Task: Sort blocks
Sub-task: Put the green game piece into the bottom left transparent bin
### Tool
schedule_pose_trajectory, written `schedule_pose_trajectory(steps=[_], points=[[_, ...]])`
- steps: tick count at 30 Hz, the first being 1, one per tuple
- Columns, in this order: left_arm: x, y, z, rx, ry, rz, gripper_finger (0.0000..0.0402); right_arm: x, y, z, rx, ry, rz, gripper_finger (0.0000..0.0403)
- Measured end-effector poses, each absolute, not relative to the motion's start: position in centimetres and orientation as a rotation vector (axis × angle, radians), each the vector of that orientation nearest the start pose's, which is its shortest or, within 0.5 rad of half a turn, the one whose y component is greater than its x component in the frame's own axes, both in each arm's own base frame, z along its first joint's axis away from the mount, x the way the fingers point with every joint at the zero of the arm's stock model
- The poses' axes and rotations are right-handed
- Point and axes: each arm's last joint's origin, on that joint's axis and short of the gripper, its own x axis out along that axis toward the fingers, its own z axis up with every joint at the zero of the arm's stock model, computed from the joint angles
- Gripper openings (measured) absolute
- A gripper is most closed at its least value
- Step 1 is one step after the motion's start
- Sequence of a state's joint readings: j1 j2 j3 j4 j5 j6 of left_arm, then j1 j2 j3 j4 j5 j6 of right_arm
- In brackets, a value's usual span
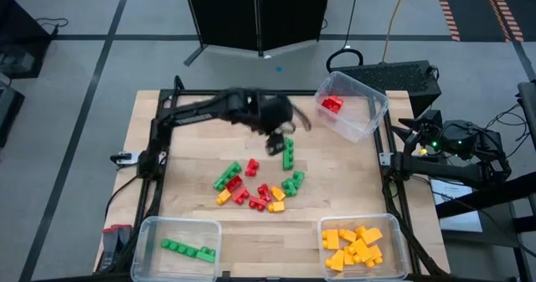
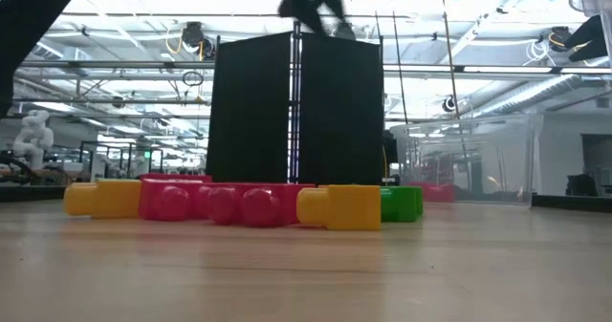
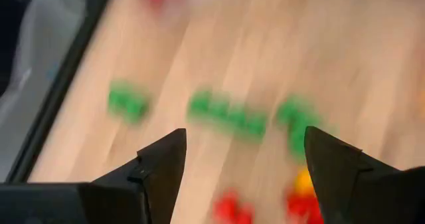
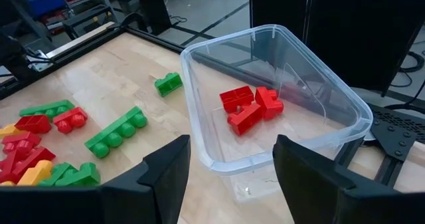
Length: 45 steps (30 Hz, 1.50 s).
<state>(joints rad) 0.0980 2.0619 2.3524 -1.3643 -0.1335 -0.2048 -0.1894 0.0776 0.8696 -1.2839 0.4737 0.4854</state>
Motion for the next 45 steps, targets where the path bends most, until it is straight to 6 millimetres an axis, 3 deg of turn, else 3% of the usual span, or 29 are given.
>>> schedule_pose_trajectory(steps=[4,12,17,21,26,32,39,45], points=[[40.2,2.1,35.9,-0.132,1.227,0.371,0.0250,-3.3,-0.7,29.6,0.387,0.328,-0.755,0.0208],[39.8,-1.5,31.0,-0.158,1.405,0.414,0.0250,-3.3,-0.7,29.6,0.380,0.331,-0.754,0.0208],[38.1,-3.6,27.6,-0.183,1.491,0.460,0.0250,-3.3,-0.7,29.6,0.376,0.332,-0.753,0.0208],[35.9,-4.5,26.2,-0.261,1.482,0.542,0.0250,-3.3,-0.7,29.6,0.372,0.333,-0.753,0.0208],[32.2,-3.7,25.1,-0.428,1.410,0.693,0.0250,-3.3,-0.7,29.6,0.346,0.343,-0.749,0.0208],[29.8,-1.5,23.3,-0.553,1.311,0.777,0.0250,-3.3,-0.7,29.6,0.337,0.346,-0.747,0.0208],[30.0,-1.2,20.3,-0.610,1.312,0.745,0.0251,-3.3,-0.7,29.6,0.365,0.336,-0.751,0.0208],[30.7,-0.8,19.0,-0.540,1.273,0.774,0.0251,-3.3,-0.7,29.6,0.366,0.335,-0.751,0.0208]])
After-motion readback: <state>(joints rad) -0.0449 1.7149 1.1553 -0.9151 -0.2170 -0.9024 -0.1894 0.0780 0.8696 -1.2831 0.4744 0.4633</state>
